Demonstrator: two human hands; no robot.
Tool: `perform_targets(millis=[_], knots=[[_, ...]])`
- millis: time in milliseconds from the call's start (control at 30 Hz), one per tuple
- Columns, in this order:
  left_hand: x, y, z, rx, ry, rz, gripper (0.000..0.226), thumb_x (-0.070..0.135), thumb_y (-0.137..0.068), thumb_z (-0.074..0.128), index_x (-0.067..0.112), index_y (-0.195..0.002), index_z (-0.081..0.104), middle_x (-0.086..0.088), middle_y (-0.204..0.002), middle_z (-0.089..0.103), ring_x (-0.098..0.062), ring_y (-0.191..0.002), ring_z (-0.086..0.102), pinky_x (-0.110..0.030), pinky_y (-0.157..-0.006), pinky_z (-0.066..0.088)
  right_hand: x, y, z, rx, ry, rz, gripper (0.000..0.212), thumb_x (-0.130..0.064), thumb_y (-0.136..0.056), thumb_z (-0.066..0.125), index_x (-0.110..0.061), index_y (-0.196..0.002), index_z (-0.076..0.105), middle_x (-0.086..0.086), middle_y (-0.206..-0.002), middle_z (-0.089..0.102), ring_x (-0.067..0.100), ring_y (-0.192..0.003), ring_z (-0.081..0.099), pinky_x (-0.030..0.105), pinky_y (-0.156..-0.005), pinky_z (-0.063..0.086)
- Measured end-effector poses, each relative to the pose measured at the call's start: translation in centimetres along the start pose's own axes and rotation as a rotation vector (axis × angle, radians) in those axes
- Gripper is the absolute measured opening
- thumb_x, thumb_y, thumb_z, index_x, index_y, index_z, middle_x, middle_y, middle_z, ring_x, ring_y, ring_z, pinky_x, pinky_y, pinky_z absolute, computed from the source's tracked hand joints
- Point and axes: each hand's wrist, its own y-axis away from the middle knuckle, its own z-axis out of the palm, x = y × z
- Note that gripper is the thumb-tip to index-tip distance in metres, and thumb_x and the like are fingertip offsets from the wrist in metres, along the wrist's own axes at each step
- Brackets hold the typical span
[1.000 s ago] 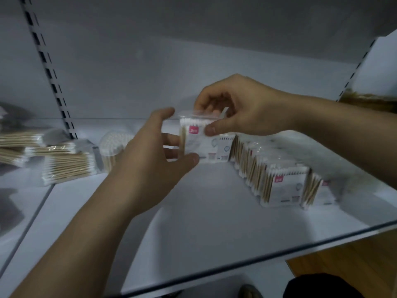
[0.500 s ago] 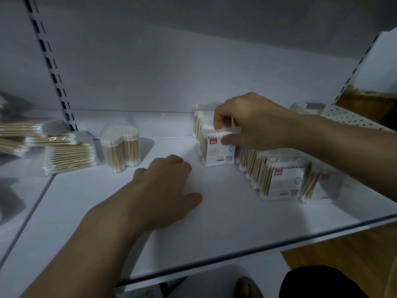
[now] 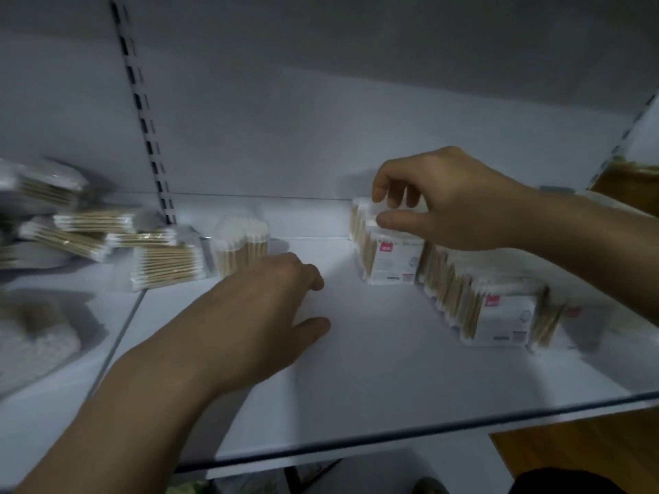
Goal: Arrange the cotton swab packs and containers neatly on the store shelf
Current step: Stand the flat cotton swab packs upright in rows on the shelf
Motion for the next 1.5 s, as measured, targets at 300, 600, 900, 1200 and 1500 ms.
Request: perform_targets(millis=[300,600,900,1200,1500], knots=[[-6.5,5.7,-4.0,0.083,-0.206,-0.349,0.031,0.041,-0.099,0.056,0.037,-0.13,0.055,0.013,-0.134,0.054,-0.014,-0.128,0.046,-0.034,-0.104,0.044,-11.2,-7.8,2.2,0.064,-0.257,-0.181,0.024,-0.037,-0.092,0.066,-0.027,-0.114,0.062,-0.011,-0.101,0.067,0.007,-0.091,0.061,0.031,-0.086,0.051],[-9.7,8.0,-5.2,0.351,0.031,-0.441,0.026,0.013,-0.092,0.063,0.025,-0.114,0.072,0.006,-0.113,0.07,-0.011,-0.101,0.063,-0.013,-0.077,0.035,-20.7,-16.7,7.1,-0.032,-0.061,-0.212,0.044,-0.044,-0.08,0.075,-0.024,-0.117,0.061,0.005,-0.114,0.065,0.028,-0.099,0.063,0.038,-0.082,0.054],[-10.2,6.9,-4.7,0.796,0.195,-0.442,0.045,0.016,-0.091,0.067,0.017,-0.135,0.056,-0.003,-0.125,0.055,-0.021,-0.109,0.059,-0.017,-0.083,0.034,-19.0,-15.5,4.3,0.232,-0.273,-0.237,0.016,-0.021,-0.091,0.061,-0.026,-0.104,0.069,-0.003,-0.097,0.064,0.017,-0.087,0.06,0.032,-0.075,0.049],[-10.5,7.3,-5.6,1.089,0.327,-0.438,0.025,0.019,-0.096,0.066,0.02,-0.121,0.065,0.005,-0.105,0.07,-0.015,-0.089,0.068,-0.042,-0.075,0.058,-18.8,-15.7,4.6,0.082,-0.725,-0.186,0.016,-0.021,-0.102,0.052,-0.029,-0.111,0.064,-0.009,-0.098,0.066,0.007,-0.083,0.065,0.023,-0.069,0.048],[-11.2,7.5,-6.2,1.276,0.753,-0.499,0.036,0.021,-0.096,0.069,0.026,-0.131,0.058,0.006,-0.11,0.071,-0.014,-0.092,0.074,-0.05,-0.078,0.062,-19.2,-18.1,7.6,-0.075,-0.07,-0.186,0.021,-0.025,-0.084,0.07,-0.019,-0.104,0.065,0.005,-0.099,0.064,0.025,-0.089,0.062,0.032,-0.071,0.052]])
